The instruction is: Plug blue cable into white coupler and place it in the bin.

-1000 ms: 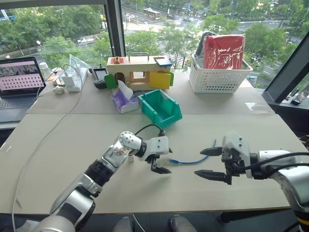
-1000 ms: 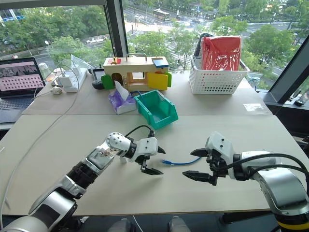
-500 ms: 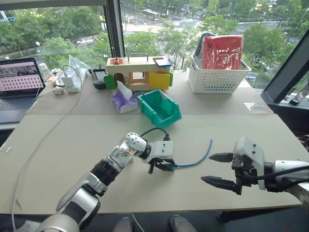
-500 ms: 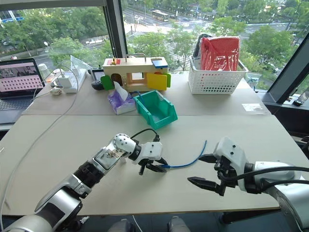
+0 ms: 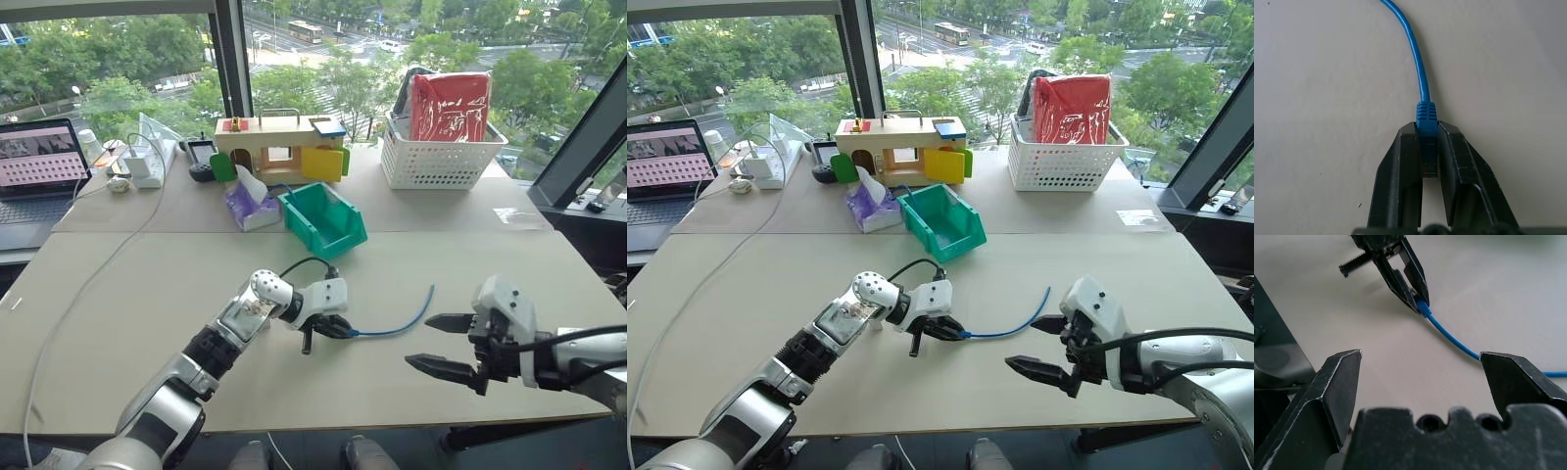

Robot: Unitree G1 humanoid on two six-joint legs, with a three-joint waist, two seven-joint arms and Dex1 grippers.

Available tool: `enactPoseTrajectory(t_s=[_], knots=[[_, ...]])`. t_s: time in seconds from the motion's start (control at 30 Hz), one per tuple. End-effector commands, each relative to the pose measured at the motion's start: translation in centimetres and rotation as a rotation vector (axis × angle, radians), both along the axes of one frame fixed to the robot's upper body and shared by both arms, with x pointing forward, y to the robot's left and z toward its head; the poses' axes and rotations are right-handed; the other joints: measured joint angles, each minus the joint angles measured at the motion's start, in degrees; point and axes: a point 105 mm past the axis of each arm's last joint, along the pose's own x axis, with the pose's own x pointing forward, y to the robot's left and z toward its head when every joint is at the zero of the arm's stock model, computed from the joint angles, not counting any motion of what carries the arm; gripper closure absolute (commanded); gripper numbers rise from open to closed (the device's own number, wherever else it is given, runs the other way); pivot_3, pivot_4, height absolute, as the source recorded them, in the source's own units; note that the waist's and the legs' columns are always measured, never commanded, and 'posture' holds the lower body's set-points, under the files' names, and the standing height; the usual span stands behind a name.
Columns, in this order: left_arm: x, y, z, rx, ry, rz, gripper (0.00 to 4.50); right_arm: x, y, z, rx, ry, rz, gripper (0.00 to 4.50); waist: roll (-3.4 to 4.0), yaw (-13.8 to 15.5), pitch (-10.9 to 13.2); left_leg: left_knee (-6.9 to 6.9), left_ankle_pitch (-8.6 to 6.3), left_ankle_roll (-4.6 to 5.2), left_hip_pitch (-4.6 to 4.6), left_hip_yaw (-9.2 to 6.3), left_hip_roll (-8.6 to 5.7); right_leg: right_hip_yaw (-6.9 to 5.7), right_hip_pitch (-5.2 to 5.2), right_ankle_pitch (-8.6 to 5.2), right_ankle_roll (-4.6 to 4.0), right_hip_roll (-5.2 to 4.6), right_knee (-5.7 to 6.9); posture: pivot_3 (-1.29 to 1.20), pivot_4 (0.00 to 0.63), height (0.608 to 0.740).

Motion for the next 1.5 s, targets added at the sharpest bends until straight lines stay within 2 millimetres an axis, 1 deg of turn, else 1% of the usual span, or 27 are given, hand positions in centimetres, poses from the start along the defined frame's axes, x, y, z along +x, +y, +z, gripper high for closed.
enactPoseTrajectory(t_s=[0.03,0.07,0.13,0.17,0.2,0.23,0.27,0.3,0.37,0.4,0.43,0.47,0.6,0.67,0.7,0.77,0.87,1.2,1.5], knots=[[-0.3,-1.3,1.8,-0.087,0.012,0.018,4.42,0.3,0.4,0.8,0.159,0.018,-0.082,0.00,-0.01,0.12,0.00,0.00,0.00,0.00,-0.06,-0.05,0.01,-0.03,-0.03,0.00,0.00,0.01,-0.01,0.00,0.150,0.715],[-0.3,-1.5,2.0,-0.106,0.023,0.032,4.42,0.5,0.4,0.8,0.209,0.027,-0.113,0.00,-0.01,0.20,0.00,0.00,0.00,0.00,-0.16,-0.12,0.00,-0.06,-0.07,-0.01,0.00,0.02,-0.02,0.00,0.150,0.715],[-0.3,-2.7,3.5,-0.220,0.078,0.090,4.42,1.4,0.3,1.0,0.507,0.034,-0.260,0.00,-0.02,0.28,0.00,-0.01,0.00,0.00,-0.32,-0.16,-0.02,-0.06,-0.17,0.00,0.00,0.02,-0.05,0.00,0.150,0.715],[-0.8,-3.4,4.3,-0.287,0.125,0.107,4.42,0.5,0.5,0.3,0.629,0.096,-0.290,0.00,-0.04,0.34,-0.03,-0.02,0.00,0.00,-0.36,-0.21,0.00,-0.08,-0.16,0.00,-0.01,0.04,-0.06,0.00,0.150,0.715],[-1.1,-3.8,4.8,-0.329,0.159,0.116,4.42,-0.3,0.6,-0.2,0.707,0.141,-0.311,0.00,0.07,0.70,-0.07,-0.02,0.00,0.00,-0.41,-0.33,0.01,-0.14,-0.14,0.00,-0.01,0.05,-0.07,0.00,0.150,0.715],[-2.3,-3.9,4.9,-0.341,0.202,0.085,4.42,-1.0,1.0,-0.6,0.810,0.189,-0.361,0.00,0.22,0.96,-0.13,-0.06,0.00,0.01,-0.58,-0.44,-0.05,-0.13,-0.18,-0.03,-0.02,0.03,-0.09,0.00,0.150,0.715],[-2.9,-3.7,4.8,-0.337,0.227,0.080,4.42,-1.6,1.4,-0.8,0.880,0.225,-0.396,0.00,0.28,0.86,-0.17,-0.07,0.00,0.01,-0.67,-0.55,-0.15,-0.07,-0.21,-0.07,-0.12,-0.01,-0.04,0.00,0.150,0.715],[-2.9,-3.5,4.6,-0.334,0.241,0.104,4.42,-2.1,1.9,-0.8,0.928,0.253,-0.424,0.00,0.37,0.44,-0.22,-0.13,-0.03,0.06,-0.70,-0.58,-0.21,-0.01,-0.22,-0.11,-0.17,-0.04,-0.03,0.00,0.150,0.715],[-2.5,-3.1,4.4,-0.332,0.247,0.150,4.42,-2.7,2.6,-0.8,0.971,0.292,-0.458,0.00,0.47,-0.83,-0.28,-0.13,-0.10,0.18,-0.72,-0.61,-0.35,0.10,-0.25,-0.16,-0.14,-0.14,0.00,0.00,0.150,0.715],[-2.5,-2.8,4.3,-0.326,0.243,0.155,4.42,-2.6,2.7,-0.8,1.004,0.301,-0.498,0.00,0.47,-1.50,-0.28,-0.12,-0.10,0.18,-0.71,-0.63,-0.39,0.15,-0.23,-0.16,-0.11,-0.15,0.01,0.00,0.150,0.715],[-2.5,-2.6,4.3,-0.318,0.241,0.153,4.42,-2.4,2.7,-0.8,1.040,0.308,-0.543,0.00,0.46,-1.66,-0.28,-0.08,-0.08,0.21,-0.69,-0.77,-0.45,0.13,-0.17,-0.33,0.20,-0.15,0.00,0.00,0.150,0.715],[-2.6,-2.5,4.2,-0.313,0.240,0.152,4.42,-2.3,2.7,-0.8,1.066,0.313,-0.575,0.00,0.46,-1.75,-0.28,-0.08,-0.02,0.30,-0.66,-0.85,-0.48,0.11,-0.12,-0.35,0.24,-0.14,0.00,0.00,0.150,0.715],[-2.7,-1.9,4.0,-0.283,0.209,0.134,4.42,-0.9,2.9,-1.1,1.118,0.342,-0.669,0.00,0.47,-1.71,-0.28,-0.11,0.19,0.62,-0.42,-1.13,-0.56,0.07,0.15,-0.31,0.13,-0.03,0.01,0.00,0.150,0.715],[-2.9,-1.9,4.1,-0.275,0.195,0.117,4.42,-0.4,3.3,-1.8,1.113,0.387,-0.697,0.00,0.48,-1.84,-0.28,-0.13,0.19,0.62,-0.28,-1.16,-0.56,0.08,0.28,-0.51,-0.22,0.00,0.00,0.00,0.150,0.715],[-3.0,-1.9,4.1,-0.274,0.193,0.113,4.42,-0.3,3.4,-1.9,1.109,0.398,-0.700,0.00,0.48,-1.82,-0.28,-0.14,0.19,0.62,-0.26,-1.18,-0.56,0.08,0.34,-0.53,-0.25,0.00,0.00,0.00,0.150,0.715],[-3.1,-2.0,4.1,-0.271,0.193,0.108,4.42,-0.2,3.5,-2.2,1.099,0.422,-0.710,0.00,0.48,-1.60,-0.28,-0.15,0.19,0.62,-0.27,-1.20,-0.57,0.06,0.38,-0.55,-0.24,-0.01,-0.04,0.00,0.150,0.715],[-3.1,-2.1,4.2,-0.272,0.182,0.103,4.42,-0.2,3.6,-2.7,1.080,0.460,-0.722,0.00,0.48,-1.43,-0.28,-0.16,0.18,0.61,-0.36,-1.23,-0.63,0.06,0.39,-0.51,0.06,-0.06,-0.09,0.00,0.150,0.715],[-3.4,-2.5,4.5,-0.283,0.145,0.080,4.42,0.1,4.0,-3.5,1.050,0.515,-0.742,0.00,0.48,-1.45,-0.28,-0.21,0.18,0.62,-0.34,-1.32,-0.63,0.03,0.49,-0.53,0.05,-0.04,-0.15,0.00,0.150,0.715],[-3.6,-2.6,4.4,-0.282,0.153,0.064,4.42,0.6,4.0,-3.4,1.063,0.509,-0.745,0.00,0.48,-1.43,-0.28,-0.21,0.18,0.62,-0.35,-1.36,-0.63,0.00,0.49,-0.54,0.04,-0.04,-0.15,0.00,0.150,0.715]])
